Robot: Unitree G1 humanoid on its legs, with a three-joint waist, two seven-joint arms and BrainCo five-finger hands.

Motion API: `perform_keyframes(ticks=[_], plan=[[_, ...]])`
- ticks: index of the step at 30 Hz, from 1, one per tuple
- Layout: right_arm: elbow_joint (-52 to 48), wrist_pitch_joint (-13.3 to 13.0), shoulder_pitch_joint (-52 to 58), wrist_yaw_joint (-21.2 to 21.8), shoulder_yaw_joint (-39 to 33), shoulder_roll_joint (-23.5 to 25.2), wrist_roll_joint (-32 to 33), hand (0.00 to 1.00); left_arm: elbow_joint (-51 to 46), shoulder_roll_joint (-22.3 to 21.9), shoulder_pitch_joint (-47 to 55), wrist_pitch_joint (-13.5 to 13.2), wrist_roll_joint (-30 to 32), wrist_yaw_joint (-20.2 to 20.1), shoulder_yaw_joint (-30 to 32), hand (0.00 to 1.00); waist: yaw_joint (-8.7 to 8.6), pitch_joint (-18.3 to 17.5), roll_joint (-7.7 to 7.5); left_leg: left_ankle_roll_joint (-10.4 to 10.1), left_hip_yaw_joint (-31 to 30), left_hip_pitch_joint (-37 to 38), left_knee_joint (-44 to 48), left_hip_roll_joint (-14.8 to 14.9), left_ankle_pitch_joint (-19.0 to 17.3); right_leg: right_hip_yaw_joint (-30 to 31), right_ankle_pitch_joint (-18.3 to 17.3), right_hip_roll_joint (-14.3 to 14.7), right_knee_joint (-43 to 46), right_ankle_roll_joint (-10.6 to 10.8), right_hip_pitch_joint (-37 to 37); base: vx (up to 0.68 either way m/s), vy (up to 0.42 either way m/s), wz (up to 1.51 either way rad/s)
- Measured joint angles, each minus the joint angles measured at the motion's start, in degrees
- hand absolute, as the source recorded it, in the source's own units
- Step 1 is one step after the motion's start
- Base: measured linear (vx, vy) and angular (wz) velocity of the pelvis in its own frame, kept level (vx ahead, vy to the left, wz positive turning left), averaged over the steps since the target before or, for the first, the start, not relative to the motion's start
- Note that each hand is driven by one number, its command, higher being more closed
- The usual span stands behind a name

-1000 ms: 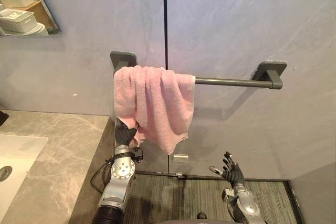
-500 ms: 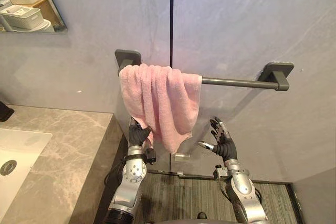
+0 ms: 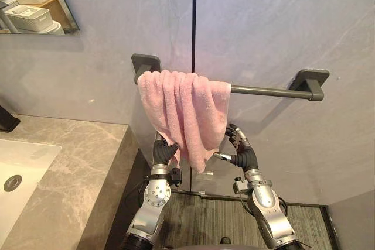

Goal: Organize washtable

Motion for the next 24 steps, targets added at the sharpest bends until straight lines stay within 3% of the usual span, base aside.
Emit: perform_keyframes(ticks=[7,8,24], plan=[[4.59,0.45,-5.26,0.02,2.42,-0.36,-0.02,0.0,0.0,-0.05,-0.09,-0.19,-1.22,-0.11,-1.18,1.0,0.41,-0.02,-0.03,0.04,-0.65,-0.92,-0.08,0.0,0.53,-0.61,0.0,0.02,0.17,-0.01,-0.68,-0.02,-0.02,0.04],[5.39,0.44,-6.01,0.03,2.95,-0.24,-0.02,1.0,0.0,-0.05,-0.12,-0.19,-1.32,-0.12,-1.46,1.0,0.65,-0.02,-0.03,0.01,-1.04,-1.06,-0.26,0.0,0.84,-0.93,0.0,0.02,0.22,-0.01,-0.75,-0.04,-0.039,0.12],[6.65,0.76,-9.9,0.01,5.48,0.67,-0.12,1.0,0.01,0.57,-0.12,-0.5,-2.18,-0.13,-1.6,1.0,2.85,-0.2,-0.66,-0.01,-2.43,-1.29,-1.18,0.02,1.91,-1.93,-0.02,0.09,0.52,-0.13,-0.83,-0.04,-0.018,0.04]])
